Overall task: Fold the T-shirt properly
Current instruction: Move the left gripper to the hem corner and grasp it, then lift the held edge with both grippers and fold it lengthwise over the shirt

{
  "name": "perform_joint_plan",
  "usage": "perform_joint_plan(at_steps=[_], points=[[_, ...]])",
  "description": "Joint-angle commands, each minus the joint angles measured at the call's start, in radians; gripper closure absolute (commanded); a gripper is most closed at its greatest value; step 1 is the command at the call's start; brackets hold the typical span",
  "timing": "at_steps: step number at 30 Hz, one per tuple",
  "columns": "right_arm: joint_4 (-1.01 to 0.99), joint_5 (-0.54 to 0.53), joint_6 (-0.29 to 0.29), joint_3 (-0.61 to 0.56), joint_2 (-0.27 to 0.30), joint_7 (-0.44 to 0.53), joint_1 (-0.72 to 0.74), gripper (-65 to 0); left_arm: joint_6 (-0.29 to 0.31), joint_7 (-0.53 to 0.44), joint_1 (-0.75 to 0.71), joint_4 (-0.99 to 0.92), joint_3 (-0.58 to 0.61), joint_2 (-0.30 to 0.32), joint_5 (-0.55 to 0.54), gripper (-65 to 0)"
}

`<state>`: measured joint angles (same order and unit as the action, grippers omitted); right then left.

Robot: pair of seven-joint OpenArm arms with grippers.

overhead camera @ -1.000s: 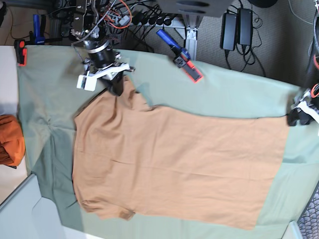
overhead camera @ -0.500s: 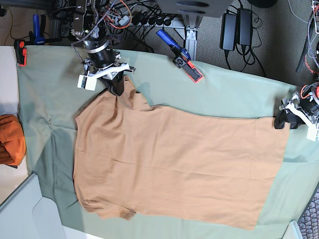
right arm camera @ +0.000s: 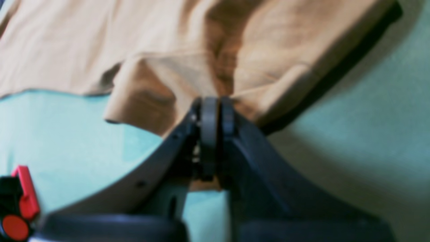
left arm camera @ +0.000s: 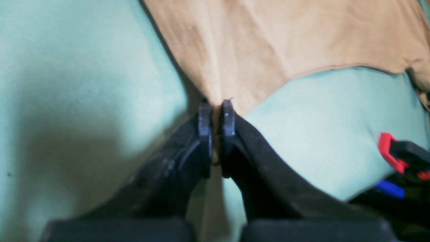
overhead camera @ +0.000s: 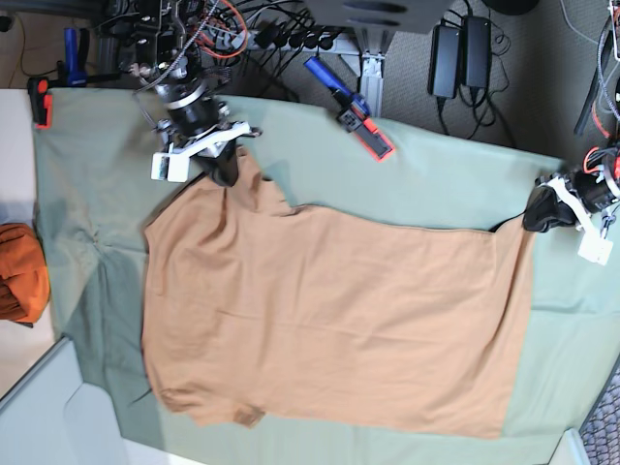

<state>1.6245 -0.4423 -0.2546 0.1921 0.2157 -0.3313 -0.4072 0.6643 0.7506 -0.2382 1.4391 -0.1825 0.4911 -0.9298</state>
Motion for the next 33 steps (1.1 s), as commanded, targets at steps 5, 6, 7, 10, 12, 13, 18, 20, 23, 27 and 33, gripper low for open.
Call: perform_joint_plan(at_steps=[5,6,7,10,12,13,18,20,23,27,33], points=[[0.029,-0.074,0.026,0.044,0.08,-0.111,-0.006,0.0,0.034,0.045,0.002,0.014,-0.009,0.068,-0.107,0.0],[0.03,-0.092,0.014,0.056,0.09,-0.13,-0.008,0.0,0.034,0.047,0.002,0.014,-0.009,0.076,-0.114,0.0],[0.033,-0.113,0.006,0.069,0.098,-0.14,-0.013,0.0,0.034,0.048,0.002,0.014,-0.012,0.082,-0.114,0.0],[0.047,-0.171,-0.016,0.108,0.117,-0.144,-0.045,0.0,0.034,0.071,0.002,0.014,-0.031,0.095,-0.135,0.0],[0.067,-0.193,-0.031,0.137,0.12,-0.145,-0.071,0.0,0.034,0.089,0.002,0.014,-0.049,0.098,-0.164,0.0],[0.079,-0.208,-0.037,0.15,0.12,-0.144,-0.083,0.0,0.034,0.094,0.002,0.014,-0.055,0.099,-0.184,0.0],[0.145,-0.229,-0.038,0.187,0.12,-0.144,-0.098,0.0,0.034,0.107,0.003,0.03,-0.061,0.099,-0.243,0.0],[0.169,-0.229,-0.038,0.193,0.12,-0.143,-0.09,0.0,0.034,0.106,0.006,0.039,-0.061,0.099,-0.244,0.0],[0.18,-0.228,-0.038,0.193,0.12,-0.143,-0.054,0.0,0.034,0.106,0.029,0.04,-0.061,0.099,-0.243,0.0],[0.177,-0.203,-0.039,0.193,0.12,-0.138,0.014,0.0,0.034,0.09,0.061,0.04,-0.061,0.099,-0.219,0.0],[0.14,-0.185,-0.042,0.192,0.126,-0.136,0.132,0.0,0.034,0.027,0.113,0.032,-0.059,0.099,-0.121,0.0]])
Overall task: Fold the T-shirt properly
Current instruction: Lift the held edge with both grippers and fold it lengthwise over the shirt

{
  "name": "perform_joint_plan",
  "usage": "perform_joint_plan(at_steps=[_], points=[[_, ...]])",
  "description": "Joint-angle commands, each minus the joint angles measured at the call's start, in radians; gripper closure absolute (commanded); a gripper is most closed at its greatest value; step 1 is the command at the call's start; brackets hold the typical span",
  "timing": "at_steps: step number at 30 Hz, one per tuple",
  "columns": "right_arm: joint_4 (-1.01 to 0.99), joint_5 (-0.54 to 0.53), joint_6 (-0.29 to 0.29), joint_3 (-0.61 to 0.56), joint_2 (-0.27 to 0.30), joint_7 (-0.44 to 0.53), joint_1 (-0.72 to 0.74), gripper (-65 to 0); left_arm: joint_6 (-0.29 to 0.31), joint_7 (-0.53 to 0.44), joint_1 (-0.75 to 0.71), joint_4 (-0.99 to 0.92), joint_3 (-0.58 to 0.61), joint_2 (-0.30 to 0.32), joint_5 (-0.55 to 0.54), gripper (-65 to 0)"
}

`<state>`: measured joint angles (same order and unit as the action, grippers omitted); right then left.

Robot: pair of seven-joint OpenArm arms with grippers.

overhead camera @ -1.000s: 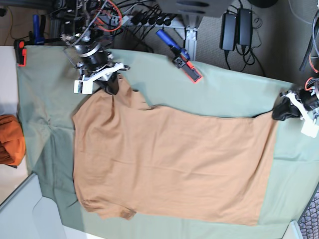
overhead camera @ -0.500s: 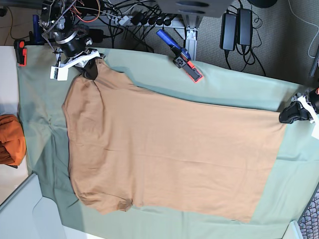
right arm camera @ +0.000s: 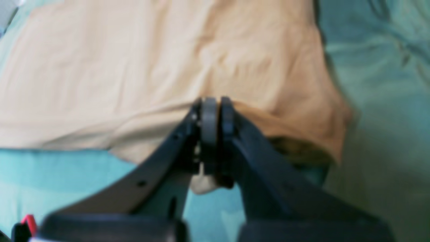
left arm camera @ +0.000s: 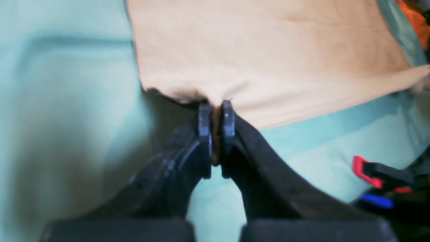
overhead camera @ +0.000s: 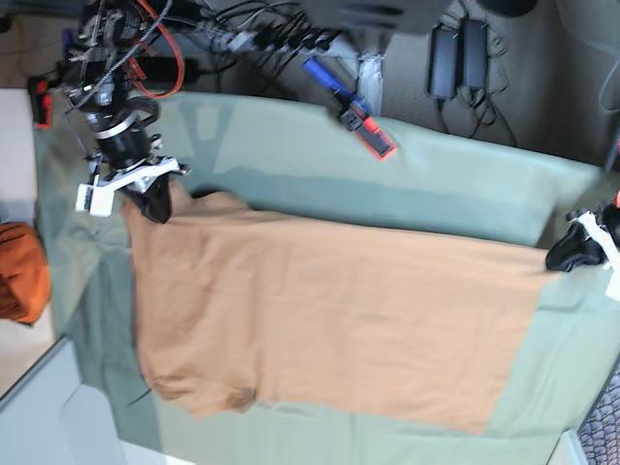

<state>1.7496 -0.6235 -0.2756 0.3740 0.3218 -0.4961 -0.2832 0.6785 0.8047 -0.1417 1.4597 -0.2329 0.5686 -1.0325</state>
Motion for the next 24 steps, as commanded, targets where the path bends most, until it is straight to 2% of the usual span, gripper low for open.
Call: perform_joint_plan(at_steps=[1,6,12,18,24], points=[[0.003,0.0,-0.021,0.009,0.024,0.03,0.029,0.0,0.02,-0.039,0.031,0.007,-0.005,0.022,0.007,0.0],[-0.093,0.014,-0.045,-0.013,0.074,0.051,0.133,0.0,0.02,-0.078,0.132,-0.07,0.065,0.022,0.078,0.0],[-0.198,0.014,-0.047,-0.069,0.125,0.059,0.243,0.0,0.02,-0.131,0.278,-0.247,0.143,0.021,0.117,0.0],[-0.313,0.022,-0.059,-0.129,0.132,0.074,0.36,0.0,0.02,-0.137,0.39,-0.373,0.175,0.021,0.126,0.0],[-0.417,0.054,-0.074,-0.202,0.132,0.079,0.468,0.0,0.02,-0.19,0.443,-0.437,0.212,0.021,0.192,0.0]])
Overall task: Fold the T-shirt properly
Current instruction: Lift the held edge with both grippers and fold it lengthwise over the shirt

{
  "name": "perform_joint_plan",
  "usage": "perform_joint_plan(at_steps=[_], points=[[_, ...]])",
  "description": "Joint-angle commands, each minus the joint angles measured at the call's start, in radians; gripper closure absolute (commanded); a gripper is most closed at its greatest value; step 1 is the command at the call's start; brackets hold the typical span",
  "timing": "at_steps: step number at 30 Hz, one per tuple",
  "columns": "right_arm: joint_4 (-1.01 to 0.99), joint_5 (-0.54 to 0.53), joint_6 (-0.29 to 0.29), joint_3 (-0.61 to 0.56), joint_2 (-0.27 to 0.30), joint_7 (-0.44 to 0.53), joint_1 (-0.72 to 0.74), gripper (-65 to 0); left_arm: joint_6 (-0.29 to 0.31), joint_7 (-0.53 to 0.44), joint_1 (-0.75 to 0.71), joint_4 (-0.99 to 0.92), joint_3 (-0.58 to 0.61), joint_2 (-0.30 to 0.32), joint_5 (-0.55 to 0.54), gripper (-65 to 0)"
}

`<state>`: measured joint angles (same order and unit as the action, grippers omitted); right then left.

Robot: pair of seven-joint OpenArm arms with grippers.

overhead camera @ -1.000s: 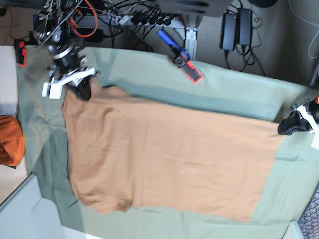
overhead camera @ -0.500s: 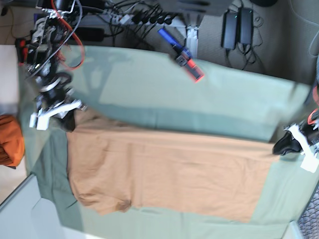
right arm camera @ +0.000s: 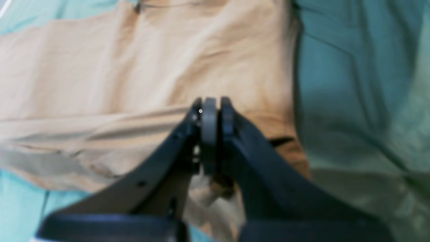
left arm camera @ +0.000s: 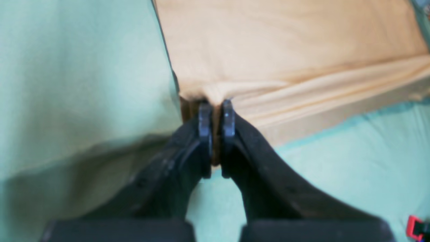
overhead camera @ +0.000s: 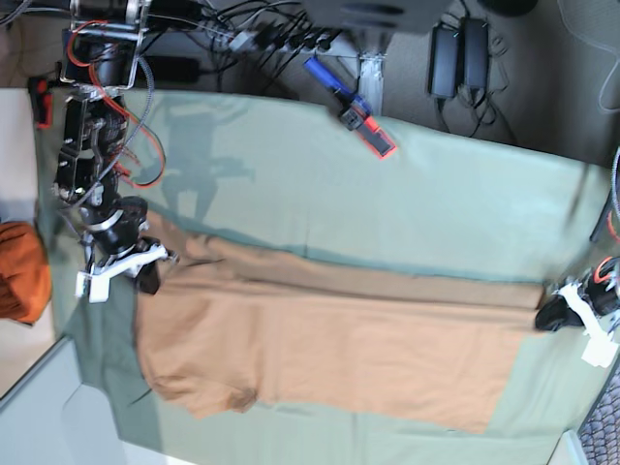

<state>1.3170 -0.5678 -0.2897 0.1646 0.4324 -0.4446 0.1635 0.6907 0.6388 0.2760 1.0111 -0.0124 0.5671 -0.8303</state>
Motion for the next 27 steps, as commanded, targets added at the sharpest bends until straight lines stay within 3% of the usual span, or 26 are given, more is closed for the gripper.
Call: perform_joint_plan(at_steps=[1,4,6,7,9,10,11,15,21,27], points=[[0.002,0.013,-0.06,-0.008,0.021,0.029,0.036,0.0,0.007,-0.032,0.031,0.0,-0.004,0.023,-0.005,0.0],[-0.024,0.053,-0.059,-0.051,0.018,0.031,0.059,0.0,0.007,-0.037,0.035,-0.023,0.0,0.02,0.005,-1.7],[-0.032,0.062,-0.059,-0.078,0.018,0.06,0.061,0.0,0.007,-0.037,0.034,-0.031,0.0,0.016,0.005,-14.5],[-0.032,0.079,-0.059,-0.088,0.016,0.074,0.061,-8.2,0.007,-0.037,0.034,-0.032,0.0,0.014,0.005,-20.6],[-0.032,0.106,-0.058,-0.091,0.012,0.077,0.061,-31.7,0.007,-0.037,0.035,-0.032,0.0,0.013,0.005,-30.2],[-0.032,0.106,-0.058,-0.091,0.012,0.077,0.061,-40.3,0.007,-0.036,0.035,-0.032,0.0,0.013,0.005,-32.7],[-0.032,0.105,-0.058,-0.089,0.013,0.077,0.061,-44.6,0.007,-0.035,0.035,-0.032,0.0,0.014,0.005,-33.2],[-0.028,0.104,-0.058,-0.039,0.013,0.062,0.061,-44.3,0.007,0.058,0.04,-0.027,-0.032,0.018,-0.047,-33.2],[-0.027,0.032,-0.058,0.191,0.013,-0.087,0.053,-44.3,0.007,0.29,0.033,-0.02,-0.197,0.018,-0.283,-33.2],[-0.029,-0.072,-0.057,0.389,0.013,-0.144,-0.052,-44.3,0.007,0.301,-0.025,-0.02,-0.233,0.011,-0.321,-33.2]])
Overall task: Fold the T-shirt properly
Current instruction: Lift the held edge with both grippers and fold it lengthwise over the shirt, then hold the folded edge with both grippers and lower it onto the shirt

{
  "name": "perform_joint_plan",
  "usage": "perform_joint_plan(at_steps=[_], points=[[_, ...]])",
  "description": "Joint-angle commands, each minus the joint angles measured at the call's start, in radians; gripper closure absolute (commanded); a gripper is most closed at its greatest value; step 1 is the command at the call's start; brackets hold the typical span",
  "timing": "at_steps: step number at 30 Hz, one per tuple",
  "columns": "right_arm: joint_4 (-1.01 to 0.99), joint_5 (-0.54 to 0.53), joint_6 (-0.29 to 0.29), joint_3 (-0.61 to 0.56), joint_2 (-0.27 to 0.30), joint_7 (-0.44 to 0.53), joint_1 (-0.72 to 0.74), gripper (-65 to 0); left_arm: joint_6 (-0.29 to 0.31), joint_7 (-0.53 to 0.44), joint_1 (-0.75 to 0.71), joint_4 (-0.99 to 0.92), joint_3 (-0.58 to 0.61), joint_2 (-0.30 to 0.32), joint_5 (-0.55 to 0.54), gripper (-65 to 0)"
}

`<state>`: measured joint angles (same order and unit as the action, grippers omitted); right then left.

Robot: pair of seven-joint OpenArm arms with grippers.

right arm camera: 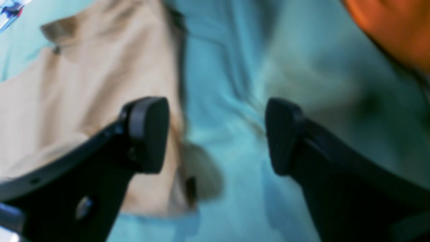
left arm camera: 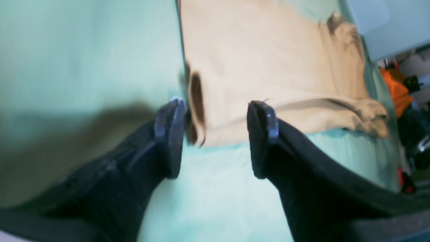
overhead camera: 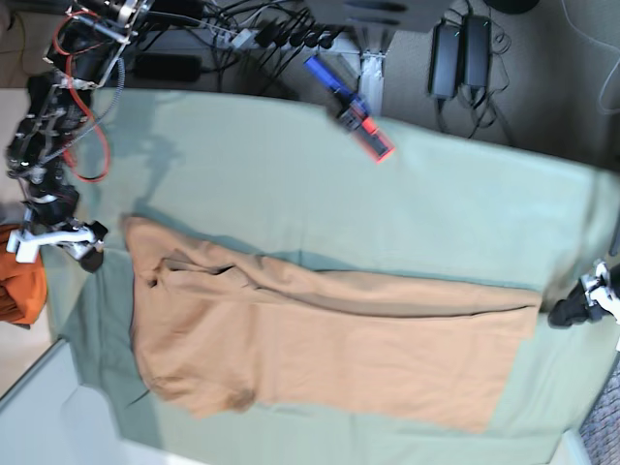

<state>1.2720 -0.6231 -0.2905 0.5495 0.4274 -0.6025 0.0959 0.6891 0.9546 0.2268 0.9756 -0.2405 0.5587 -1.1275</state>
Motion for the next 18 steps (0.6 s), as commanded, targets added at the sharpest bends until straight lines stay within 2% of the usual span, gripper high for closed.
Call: perform_joint_plan(at_steps=[1,5,13,18], points=[[0.016,-0.033,-0.056,0.015,0.015,0.014,-0.005,-44.3,0.009,-0.015,0.016,0.015,-0.005,0.014,-0.03,-33.2],[0.016,-0.066,-0.056,0.026,-0.027,0.006,-0.055,-44.3,0.009,-0.015,-0.002,0.015,-0.007,-0.01,-0.043,-33.2],[0.016,-0.077,-0.058,0.024,-0.189,0.006,-0.055,-44.3,0.009,-0.015,-0.003,0.015,-0.01,-0.043,-0.042,-33.2],[0.016,-0.093,-0.062,0.011,-0.236,0.002,-0.055,-44.2,0.009,-0.015,-0.003,0.015,-0.045,-0.043,-0.042,-33.2]])
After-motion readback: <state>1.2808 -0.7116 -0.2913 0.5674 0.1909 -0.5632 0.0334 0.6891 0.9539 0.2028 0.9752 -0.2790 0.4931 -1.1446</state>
